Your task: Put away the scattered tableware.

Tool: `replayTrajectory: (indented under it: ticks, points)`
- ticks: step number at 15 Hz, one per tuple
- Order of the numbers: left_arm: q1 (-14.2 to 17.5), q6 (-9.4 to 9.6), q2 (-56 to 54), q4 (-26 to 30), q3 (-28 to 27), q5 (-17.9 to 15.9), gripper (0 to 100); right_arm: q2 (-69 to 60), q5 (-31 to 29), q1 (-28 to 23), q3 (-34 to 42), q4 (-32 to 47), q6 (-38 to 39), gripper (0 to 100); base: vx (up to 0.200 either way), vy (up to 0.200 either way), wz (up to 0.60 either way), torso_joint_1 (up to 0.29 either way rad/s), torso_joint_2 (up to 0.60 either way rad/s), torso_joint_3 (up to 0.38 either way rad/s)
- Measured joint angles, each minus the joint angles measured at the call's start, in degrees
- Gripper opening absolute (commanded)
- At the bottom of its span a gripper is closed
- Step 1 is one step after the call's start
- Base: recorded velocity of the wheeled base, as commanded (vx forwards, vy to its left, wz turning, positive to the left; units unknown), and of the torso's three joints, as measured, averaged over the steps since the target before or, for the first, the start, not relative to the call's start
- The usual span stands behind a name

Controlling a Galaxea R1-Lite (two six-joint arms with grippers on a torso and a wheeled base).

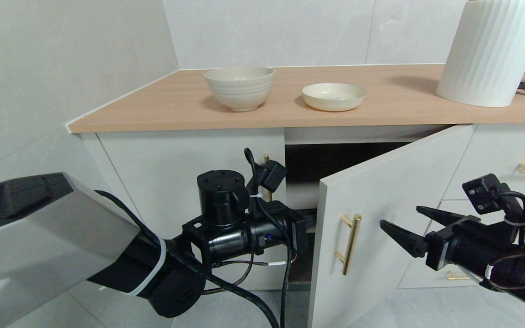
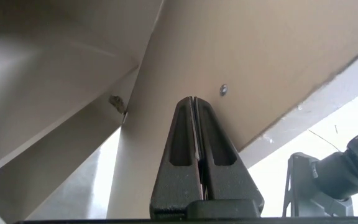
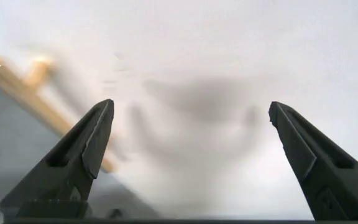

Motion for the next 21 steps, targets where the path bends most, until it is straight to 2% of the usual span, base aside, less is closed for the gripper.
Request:
replayTrajectory:
  ticks: [2, 3, 5, 6, 8, 12, 15, 18, 21]
  points:
    - [-0.55, 0.02, 0.24, 0.04, -0.61, -0.02, 0, -5.52, -4.66, 1.63, -1.28, 10.48, -0.8, 100, 0.0, 0.0, 0.0, 0.0, 0.0, 0.0]
    - [-0.79, 0.02, 0.41, 0.15, -0.99, -0.02, 0, -8.78, -5.67, 2.32, -2.6, 18.83, -0.99, 100, 0.0, 0.0, 0.0, 0.0, 0.0, 0.0]
    - [-1.04, 0.02, 0.85, 0.17, -1.4, -0.05, 0, -15.88, -5.53, 3.3, -7.28, 39.34, -1.02, 100, 0.0, 0.0, 0.0, 0.0, 0.0, 0.0]
    - [-1.12, 0.0, 1.04, 0.2, -1.46, -0.05, 0, -19.1, -3.77, 3.61, -9.7, 45.08, -1.01, 100, 0.0, 0.0, 0.0, 0.0, 0.0, 0.0]
    - [-1.54, -0.04, 1.29, 0.34, -1.51, -0.05, 0, -23.82, -1.22, 3.97, -12.52, 47.8, -0.96, 100, 0.0, 0.0, 0.0, 0.0, 0.0, 0.0]
    - [-2.19, -0.09, 1.79, 2.99, -2.97, 0.2, 0, -27.58, -1.01, 4.06, -13.32, 48.07, -0.94, 100, -0.2, 0.0, 0.0, 0.005, 0.0, 0.002]
    - [-2.83, -0.06, 2.89, 4.77, -5.99, -0.18, 0, -29.16, -0.95, 4.06, -13.4, 48.09, -0.94, 100, 0.0, 0.0, 0.0, 0.0, 0.0, 0.0]
    - [-3.15, -0.06, 5.69, 7.4, -11.34, 0.12, 0, -30.05, -0.87, 4.06, -13.51, 48.18, -1.01, 100, 0.0, 0.0, 0.0, 0.0, 0.0, 0.0]
    - [-3.55, -0.06, 6.91, 7.67, -12.68, 0.23, 0, -30.32, -0.68, 4.08, -13.51, 48.07, -1.01, 100, 0.0, 0.0, 0.0, 0.0, 0.0, 0.0]
